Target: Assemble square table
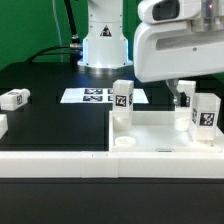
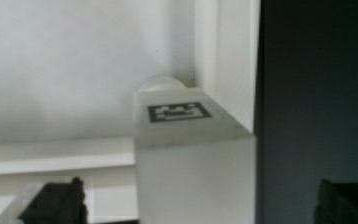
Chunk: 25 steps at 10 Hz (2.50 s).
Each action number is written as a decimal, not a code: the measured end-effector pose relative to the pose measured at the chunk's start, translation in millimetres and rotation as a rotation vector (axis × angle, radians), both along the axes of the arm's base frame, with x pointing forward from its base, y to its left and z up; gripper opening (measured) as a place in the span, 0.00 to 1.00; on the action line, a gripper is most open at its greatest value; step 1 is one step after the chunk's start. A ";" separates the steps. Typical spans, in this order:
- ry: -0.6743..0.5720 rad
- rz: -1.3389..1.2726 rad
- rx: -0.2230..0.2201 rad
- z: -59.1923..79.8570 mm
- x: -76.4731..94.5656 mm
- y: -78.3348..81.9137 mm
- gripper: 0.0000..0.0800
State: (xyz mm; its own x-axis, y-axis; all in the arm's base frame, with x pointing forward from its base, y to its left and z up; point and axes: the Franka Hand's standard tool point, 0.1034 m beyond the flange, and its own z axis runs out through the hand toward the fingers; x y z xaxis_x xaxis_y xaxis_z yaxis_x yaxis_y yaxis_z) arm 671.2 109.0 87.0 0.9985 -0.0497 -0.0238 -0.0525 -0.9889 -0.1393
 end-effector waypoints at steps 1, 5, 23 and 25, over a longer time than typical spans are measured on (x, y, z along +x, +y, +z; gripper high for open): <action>-0.006 -0.003 0.002 -5.9 -2.9 0.8 0.81; -0.007 0.018 0.001 -8.8 -4.7 -1.3 0.68; 0.200 -1.616 0.186 -13.4 4.6 1.7 0.37; 0.228 -1.713 0.217 -13.4 6.5 3.4 0.37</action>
Offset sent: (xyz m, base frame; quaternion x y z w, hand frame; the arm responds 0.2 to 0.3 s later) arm 0.0000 0.0000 0.0000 0.0000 0.0000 0.0000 1.0000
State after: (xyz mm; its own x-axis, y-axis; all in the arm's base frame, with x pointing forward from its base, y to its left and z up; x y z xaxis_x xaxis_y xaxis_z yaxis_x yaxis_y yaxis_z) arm 677.7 112.4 73.6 -0.2008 -0.9346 -0.2935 -0.9672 0.2367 -0.0919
